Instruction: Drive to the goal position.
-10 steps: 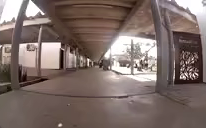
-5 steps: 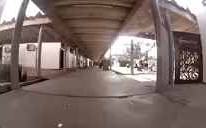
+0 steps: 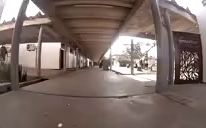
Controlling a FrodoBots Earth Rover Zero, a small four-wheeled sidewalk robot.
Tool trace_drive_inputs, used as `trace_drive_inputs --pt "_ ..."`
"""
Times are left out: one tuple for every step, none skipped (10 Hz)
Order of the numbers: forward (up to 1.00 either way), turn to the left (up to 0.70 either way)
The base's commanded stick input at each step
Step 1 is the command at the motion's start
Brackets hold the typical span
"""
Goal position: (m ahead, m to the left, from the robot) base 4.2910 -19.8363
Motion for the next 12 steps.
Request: trace_drive_inputs --pt "0.50 0.00" --pt "0.50 0.00" --pt "0.50 0.00" --pt "0.50 0.00" --pt "0.50 0.00" --pt "0.50 0.00" --pt "0.50 0.00" --pt "0.50 0.00" --pt "0.50 0.00" --pt "0.50 0.00" --pt "0.50 0.00" --pt "0.50 0.00"
